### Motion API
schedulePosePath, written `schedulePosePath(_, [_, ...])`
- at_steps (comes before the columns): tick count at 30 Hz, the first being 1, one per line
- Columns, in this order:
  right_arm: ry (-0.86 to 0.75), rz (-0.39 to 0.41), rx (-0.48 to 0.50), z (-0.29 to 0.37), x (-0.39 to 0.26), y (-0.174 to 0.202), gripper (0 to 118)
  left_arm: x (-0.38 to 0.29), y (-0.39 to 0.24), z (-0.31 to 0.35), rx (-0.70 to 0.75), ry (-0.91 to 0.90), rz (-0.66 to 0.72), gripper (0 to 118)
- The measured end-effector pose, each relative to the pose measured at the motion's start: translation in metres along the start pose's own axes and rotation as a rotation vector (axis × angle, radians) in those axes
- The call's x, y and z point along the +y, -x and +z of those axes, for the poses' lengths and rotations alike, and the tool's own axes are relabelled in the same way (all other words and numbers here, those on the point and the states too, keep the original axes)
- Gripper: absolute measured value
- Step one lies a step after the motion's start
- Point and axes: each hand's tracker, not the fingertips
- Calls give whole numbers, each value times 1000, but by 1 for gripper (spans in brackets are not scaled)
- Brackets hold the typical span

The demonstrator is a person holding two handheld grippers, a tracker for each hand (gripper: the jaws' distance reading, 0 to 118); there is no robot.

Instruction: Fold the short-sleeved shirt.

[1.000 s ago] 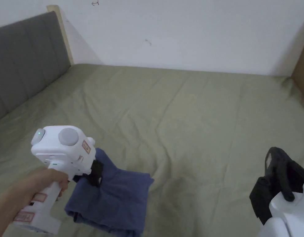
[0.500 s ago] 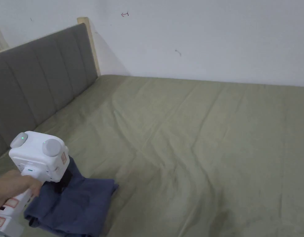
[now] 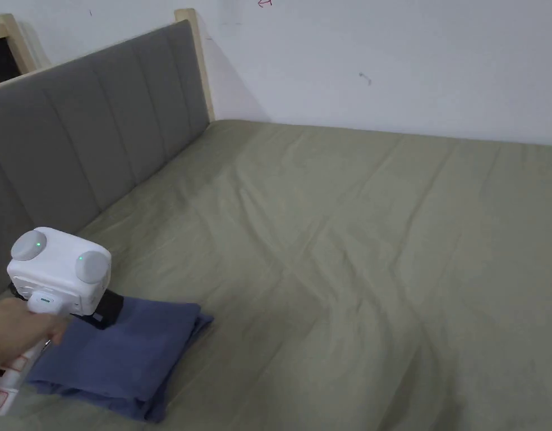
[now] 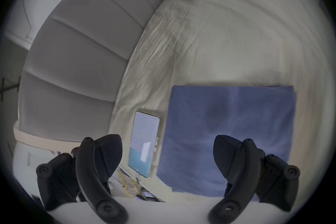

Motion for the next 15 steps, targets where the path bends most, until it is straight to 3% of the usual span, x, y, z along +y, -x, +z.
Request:
schedulePosePath(2, [5,-7,6,2,0,1,0,-10,-3,13,-67,-34,37,99])
schedulePosePath(4, [3,-7,12,6,-1,-2,0,-33,-15,48,-132,-78,70,57])
schedulePosePath(5, [0,-5,15,9,0,-4,0,-40,-19,59,-158,-115,85,23])
schedulePosePath(6, [-5,-3,13,12,1,-6,0,-48,-26,71,-179,-157,104,0])
schedulePosePath(8, [-18,-6,12,18,2,-12,0,-40,-33,59,-191,-231,171,0])
schedulePosePath(11, [-36,-14,-5,27,8,-24,0,-63,-54,92,-393,-315,147,0])
schedulePosePath(15, [-58,-21,-23,36,15,-46,0,-109,-101,170,-398,-473,124,0])
